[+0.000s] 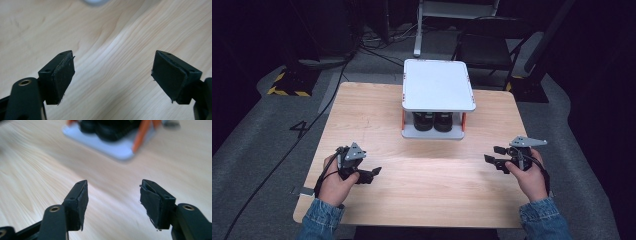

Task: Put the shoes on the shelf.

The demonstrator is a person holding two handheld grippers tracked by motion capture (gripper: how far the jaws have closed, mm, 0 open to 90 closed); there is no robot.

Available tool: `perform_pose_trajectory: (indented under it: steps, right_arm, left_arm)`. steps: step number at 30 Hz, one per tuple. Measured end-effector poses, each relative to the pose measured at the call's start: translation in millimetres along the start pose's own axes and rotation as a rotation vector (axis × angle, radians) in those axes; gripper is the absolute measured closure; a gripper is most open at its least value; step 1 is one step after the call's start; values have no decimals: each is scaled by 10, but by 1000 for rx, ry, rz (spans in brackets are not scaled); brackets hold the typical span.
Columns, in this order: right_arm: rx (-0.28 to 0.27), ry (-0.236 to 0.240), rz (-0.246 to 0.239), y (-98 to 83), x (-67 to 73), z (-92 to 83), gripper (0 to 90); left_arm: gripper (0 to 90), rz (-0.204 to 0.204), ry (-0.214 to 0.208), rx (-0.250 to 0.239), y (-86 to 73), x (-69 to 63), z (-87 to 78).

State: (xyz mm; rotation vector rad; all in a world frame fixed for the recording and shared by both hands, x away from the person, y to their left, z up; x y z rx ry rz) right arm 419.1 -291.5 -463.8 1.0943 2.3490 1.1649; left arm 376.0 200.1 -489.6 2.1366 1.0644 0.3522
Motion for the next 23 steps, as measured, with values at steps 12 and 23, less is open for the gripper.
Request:
perform_pose_trajectory:
  steps: [12, 23]
  right_arm:
    - [89, -131, 20, -485, -249, 357, 308]
    - [69, -150, -18, -486, -221, 461, 135]
  left_arm:
    - [170, -156, 102, 103, -234, 252, 250]
    - [102, -130, 144, 15, -237, 331, 359]
Point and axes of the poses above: each handheld gripper's, and its own axes: z roughly forward along the jaws, y roughly out of its top, x roughly to its left, the point moved 4 cm from there along z, roughly forward along the jaws, and after that the axes turned 3 degrees about -z, right-handed, at the moved point
